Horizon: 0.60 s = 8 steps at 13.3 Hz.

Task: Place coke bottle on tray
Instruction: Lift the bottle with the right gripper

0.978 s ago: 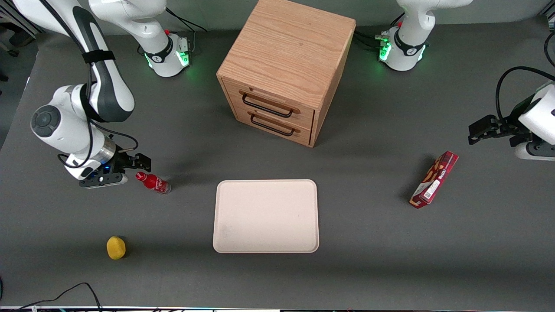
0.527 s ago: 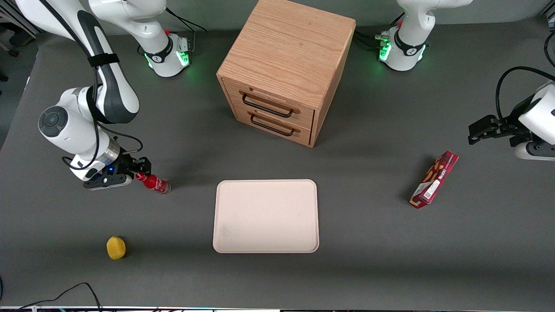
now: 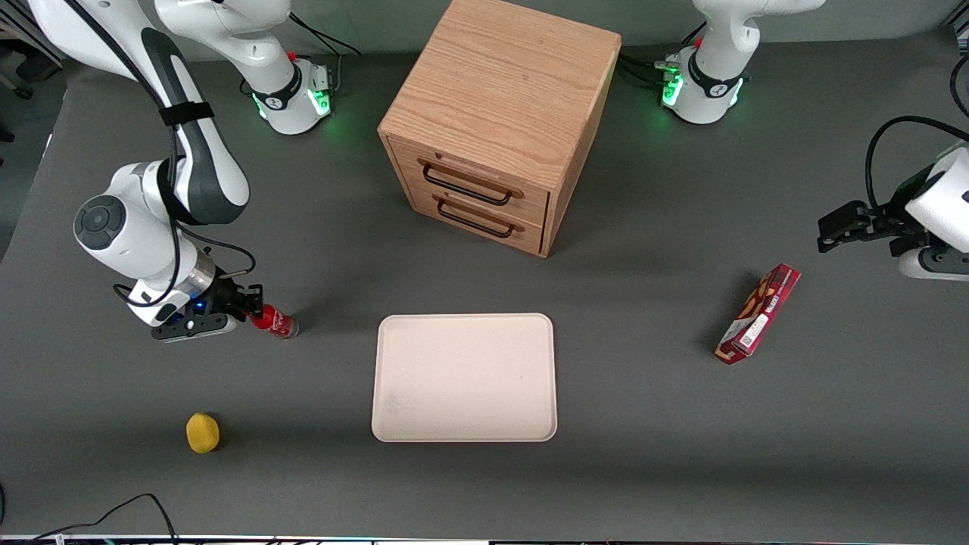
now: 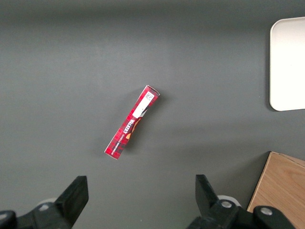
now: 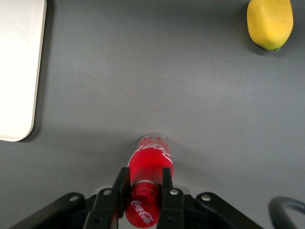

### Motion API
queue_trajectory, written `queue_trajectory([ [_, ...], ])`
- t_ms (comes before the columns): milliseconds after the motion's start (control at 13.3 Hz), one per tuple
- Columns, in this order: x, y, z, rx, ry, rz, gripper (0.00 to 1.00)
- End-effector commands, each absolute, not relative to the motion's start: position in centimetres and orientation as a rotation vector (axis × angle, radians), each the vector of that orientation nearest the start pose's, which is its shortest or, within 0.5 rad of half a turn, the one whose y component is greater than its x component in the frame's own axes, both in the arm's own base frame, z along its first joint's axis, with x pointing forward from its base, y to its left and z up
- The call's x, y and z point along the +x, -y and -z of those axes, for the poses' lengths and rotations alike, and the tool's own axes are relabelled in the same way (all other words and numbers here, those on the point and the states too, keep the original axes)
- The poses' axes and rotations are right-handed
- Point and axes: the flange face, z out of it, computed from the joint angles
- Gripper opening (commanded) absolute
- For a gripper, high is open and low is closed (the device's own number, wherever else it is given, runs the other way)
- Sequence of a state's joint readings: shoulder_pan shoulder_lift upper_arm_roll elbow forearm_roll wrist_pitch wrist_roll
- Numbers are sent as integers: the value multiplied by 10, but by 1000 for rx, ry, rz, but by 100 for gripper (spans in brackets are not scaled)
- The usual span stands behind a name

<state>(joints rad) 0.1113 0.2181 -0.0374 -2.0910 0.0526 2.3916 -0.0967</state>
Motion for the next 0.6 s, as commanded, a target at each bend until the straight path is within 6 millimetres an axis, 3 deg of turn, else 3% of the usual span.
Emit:
queue_trajectory([
  [0,588,-46,-335,-3097,223,149,0],
  [75,588,-46,-339,-3097,221,149,0],
  [226,595,-48,-379,-3092,224,66,0],
  [527,614,-50,-497,-3098,253,-135,0],
])
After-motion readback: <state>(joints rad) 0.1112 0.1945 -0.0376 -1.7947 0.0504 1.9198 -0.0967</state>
